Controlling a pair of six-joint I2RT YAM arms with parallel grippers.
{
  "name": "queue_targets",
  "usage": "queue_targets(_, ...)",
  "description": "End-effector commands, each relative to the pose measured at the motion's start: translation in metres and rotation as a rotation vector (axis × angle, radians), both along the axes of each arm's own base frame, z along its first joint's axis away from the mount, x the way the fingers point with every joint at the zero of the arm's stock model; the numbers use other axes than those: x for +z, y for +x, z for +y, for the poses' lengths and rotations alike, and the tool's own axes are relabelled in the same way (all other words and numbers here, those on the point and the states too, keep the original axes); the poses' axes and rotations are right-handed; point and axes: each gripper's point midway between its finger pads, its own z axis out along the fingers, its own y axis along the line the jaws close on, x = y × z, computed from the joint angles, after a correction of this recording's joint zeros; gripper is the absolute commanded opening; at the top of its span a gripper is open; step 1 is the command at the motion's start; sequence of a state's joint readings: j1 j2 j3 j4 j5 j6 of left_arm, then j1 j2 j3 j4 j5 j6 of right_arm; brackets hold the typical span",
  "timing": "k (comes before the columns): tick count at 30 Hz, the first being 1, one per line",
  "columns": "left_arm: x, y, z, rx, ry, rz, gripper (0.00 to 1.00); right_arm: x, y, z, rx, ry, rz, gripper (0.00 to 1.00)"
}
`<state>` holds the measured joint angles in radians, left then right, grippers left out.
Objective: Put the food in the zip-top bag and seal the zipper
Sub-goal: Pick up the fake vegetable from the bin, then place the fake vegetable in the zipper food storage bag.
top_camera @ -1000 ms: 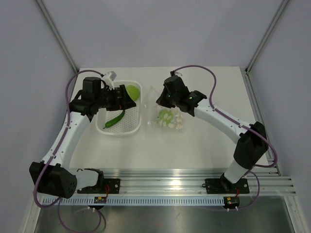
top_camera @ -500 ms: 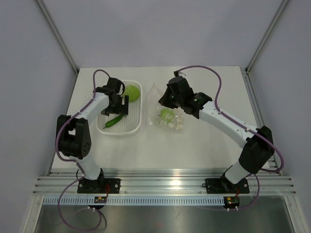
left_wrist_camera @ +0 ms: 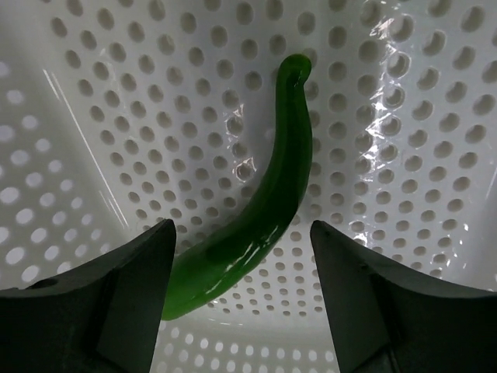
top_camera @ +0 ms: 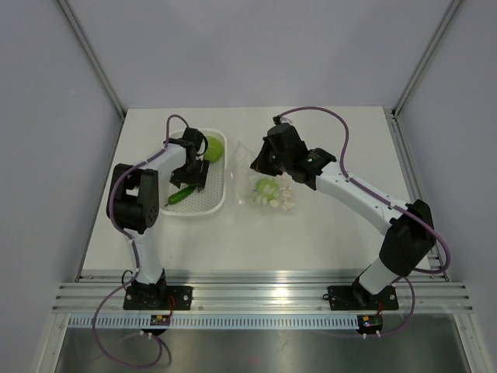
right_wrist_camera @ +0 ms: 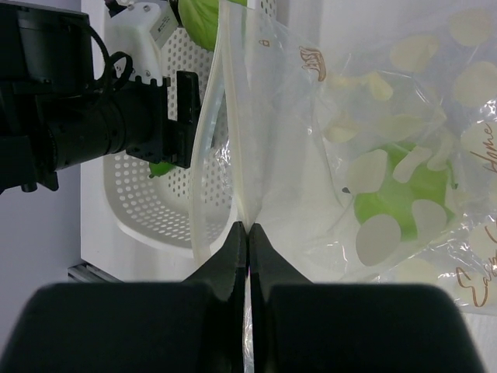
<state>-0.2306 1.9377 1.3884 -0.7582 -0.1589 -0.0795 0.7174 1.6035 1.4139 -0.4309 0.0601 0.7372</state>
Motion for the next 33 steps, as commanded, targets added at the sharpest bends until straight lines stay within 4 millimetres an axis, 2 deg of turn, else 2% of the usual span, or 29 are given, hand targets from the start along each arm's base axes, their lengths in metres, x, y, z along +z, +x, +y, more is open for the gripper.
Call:
queue_targets(1,0.0,0.021,-0.003,-0.021,0.012,-0.045,0.7,0.024,0.008,0.012,0.026,0.045,-0.06,0.0)
queue_targets(4,-0.003,0.021,-0.01,-0.026,-0.026,-0.039,0.53,0.023,0.009,0.012,0.027,0.043,-0.06,0.0)
queue_targets(8,0.015,0.025,-0.017,-0.028,-0.061,-0.083,0.31,0.022,0.009,0.011,0.024,0.041,-0.058,0.0)
queue_targets(10,0.034,0.025,-0.023,-0.032,-0.103,-0.118,0.22,0.022,0.009,0.011,0.022,0.04,-0.058,0.0)
queue_targets(11,0.04,0.023,-0.026,-0.035,-0.122,-0.128,0.2,0.021,0.009,0.011,0.022,0.039,-0.057,0.0)
queue_targets(12,0.056,0.023,-0.029,-0.044,-0.145,-0.166,0.2,0.02,0.009,0.011,0.024,0.037,-0.053,0.0)
queue_targets(15,0.082,0.02,-0.035,-0.044,-0.197,-0.218,0.1,0.017,0.007,0.012,0.028,0.036,-0.044,0.0)
queue_targets(18,0.128,0.02,-0.043,-0.049,-0.267,-0.323,0.02,0.016,0.007,0.013,0.032,0.035,-0.039,0.0)
queue_targets(19,0.152,0.017,-0.048,-0.051,-0.309,-0.374,0.0,0.016,0.007,0.012,0.03,0.035,-0.039,0.0)
queue_targets(22,0.201,0.017,-0.059,-0.058,-0.405,-0.487,0.0,0.014,0.007,0.013,0.033,0.036,-0.034,0.0)
queue_targets(23,0.225,0.014,-0.071,-0.093,-0.485,-0.537,0.0,0.015,0.007,0.014,0.033,0.039,-0.034,0.0)
queue_targets(24,0.238,0.01,-0.078,-0.112,-0.535,-0.561,0.0,0.015,0.007,0.014,0.033,0.042,-0.033,0.0)
queue_targets(25,0.25,0.002,-0.093,-0.139,-0.636,-0.558,0.0,0.016,0.007,0.015,0.035,0.046,-0.034,0.0)
queue_targets(26,0.273,-0.001,-0.101,-0.168,-0.701,-0.622,0.0,0.017,0.007,0.016,0.035,0.048,-0.034,0.0)
queue_targets(27,0.28,-0.005,-0.109,-0.184,-0.76,-0.635,0.0,0.017,0.008,0.015,0.034,0.05,-0.033,0.0)
queue_targets(28,0.276,-0.011,-0.118,-0.159,-0.835,-0.608,0.0,0.018,0.007,0.018,0.039,0.054,-0.033,0.0)
queue_targets(29,0.301,-0.014,-0.126,-0.202,-0.917,-0.692,0.0,0.019,0.008,0.018,0.039,0.058,-0.036,0.0)
queue_targets(32,0.303,-0.012,-0.132,-0.119,-1.022,-0.768,0.0,0.02,0.006,0.02,0.039,0.074,-0.031,0.0)
queue_targets(33,0.311,-0.015,-0.133,-0.091,-1.067,-0.792,0.0,0.022,0.006,0.021,0.037,0.087,-0.032,0.0)
